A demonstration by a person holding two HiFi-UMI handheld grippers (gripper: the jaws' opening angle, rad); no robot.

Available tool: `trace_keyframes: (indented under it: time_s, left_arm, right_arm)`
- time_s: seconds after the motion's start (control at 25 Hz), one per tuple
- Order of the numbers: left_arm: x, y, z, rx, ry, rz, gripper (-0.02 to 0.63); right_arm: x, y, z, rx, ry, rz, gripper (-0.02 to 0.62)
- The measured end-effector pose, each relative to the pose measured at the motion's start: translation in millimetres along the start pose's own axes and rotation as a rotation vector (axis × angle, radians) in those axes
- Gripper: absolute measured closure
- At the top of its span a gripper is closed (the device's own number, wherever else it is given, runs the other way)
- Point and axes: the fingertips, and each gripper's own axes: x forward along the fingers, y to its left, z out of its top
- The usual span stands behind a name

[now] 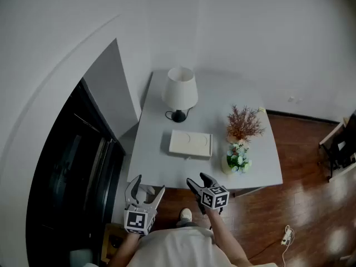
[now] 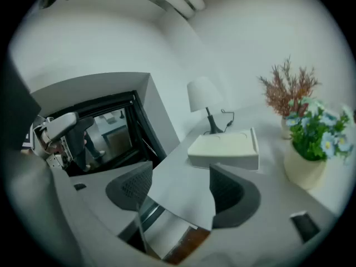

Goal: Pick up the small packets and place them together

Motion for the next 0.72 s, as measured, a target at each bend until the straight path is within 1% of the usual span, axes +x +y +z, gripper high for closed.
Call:
trace_keyframes:
  time_s: [0.12, 0.28, 0.4, 0.48, 0.64, 0.68, 0.72]
  left_arm:
    - [20.6, 3.3, -7.1, -0.036, 0.036, 0.022, 0.239]
    - [44.3, -3.7, -20.3, -0.043, 0.073, 0.018, 0.239]
    - [58.6, 2.4, -17.2, -0.035, 0.069, 0.003, 0.241]
    - [70.0, 7.1, -11.8, -0.026, 0.054, -0.02, 0.242]
    - [84.5, 13.6, -3.0, -0.008, 0.051, -0.068, 0.245]
    - [85.9, 15.4, -1.7, -0.009, 0.052, -0.072, 0.247]
    - [88.1, 17.5, -0.4, -0.009, 0.05, -0.076, 0.249]
  right_arm:
    - [30.5, -23.8, -13.9, 0.127, 0.039, 0.024, 0.278]
    - [66.5, -51.7, -32.2, 0.233, 0.131, 0.031, 0.279]
    - [88.9, -63.7, -44.8, 0.298, 0.184, 0.009, 0.279]
    - [102.3, -72.8, -48.8, 0.326, 0.196, -0.005, 0.279]
    - [118.9, -89.9, -57.1, 0.392, 0.224, -0.071, 0.279]
    - [121.0, -93.2, -62.2, 0.417, 0.24, -0.084, 0.287]
    - [123.7, -96.6, -65.9, 0.445, 0.253, -0.091, 0.348]
